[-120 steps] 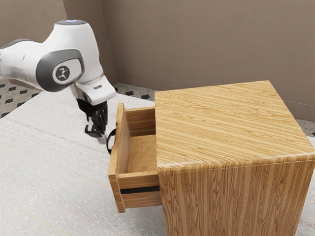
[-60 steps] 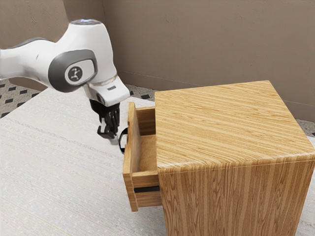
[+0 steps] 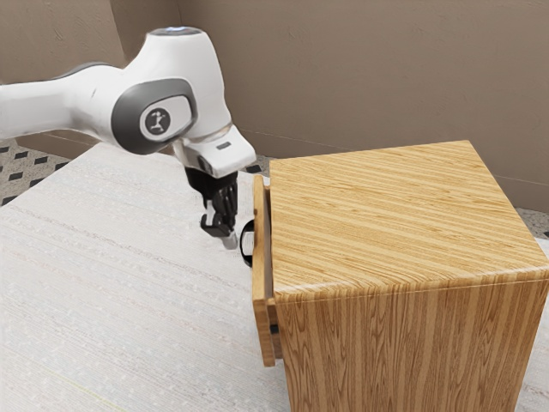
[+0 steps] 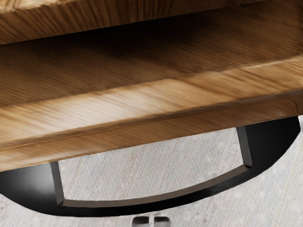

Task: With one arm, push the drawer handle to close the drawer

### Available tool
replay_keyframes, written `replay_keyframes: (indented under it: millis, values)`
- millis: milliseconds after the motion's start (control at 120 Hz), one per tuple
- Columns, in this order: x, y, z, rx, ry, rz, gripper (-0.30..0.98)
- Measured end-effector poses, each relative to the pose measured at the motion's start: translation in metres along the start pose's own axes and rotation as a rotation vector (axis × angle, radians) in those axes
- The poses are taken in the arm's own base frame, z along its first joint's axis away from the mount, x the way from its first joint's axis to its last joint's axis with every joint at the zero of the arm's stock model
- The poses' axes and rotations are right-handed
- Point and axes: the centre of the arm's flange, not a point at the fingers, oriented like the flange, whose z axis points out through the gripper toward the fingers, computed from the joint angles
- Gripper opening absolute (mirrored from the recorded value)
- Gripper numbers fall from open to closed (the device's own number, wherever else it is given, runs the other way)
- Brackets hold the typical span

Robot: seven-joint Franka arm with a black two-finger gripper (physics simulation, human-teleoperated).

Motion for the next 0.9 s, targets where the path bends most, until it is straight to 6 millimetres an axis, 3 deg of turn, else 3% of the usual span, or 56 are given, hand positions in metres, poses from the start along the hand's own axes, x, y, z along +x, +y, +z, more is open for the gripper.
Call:
replay_keyframes:
  millis: [250, 433, 500, 550, 583, 642, 733, 775, 833, 900]
  values:
    - [0.026, 0.001, 0.006, 0.002, 0.017, 0.022, -0.10]
    - [0.025, 0.006, 0.006, 0.006, 0.012, 0.002, -0.10]
    - [0.016, 0.020, -0.010, 0.031, 0.011, -0.007, -0.10]
    - [0.008, 0.039, -0.038, 0.069, 0.018, -0.011, -0.10]
    - [0.001, 0.052, -0.059, 0.094, 0.023, -0.017, -0.10]
    - [-0.028, 0.062, -0.098, 0.134, 0.029, -0.067, -0.10]
    - [-0.109, 0.034, -0.142, 0.172, 0.001, -0.239, -0.10]
    - [-0.131, 0.020, -0.150, 0.174, -0.029, -0.278, -0.10]
    - [-0.147, 0.005, -0.145, 0.149, -0.073, -0.307, 0.03]
    - [-0.156, 0.001, -0.141, 0.121, -0.110, -0.319, 0.18]
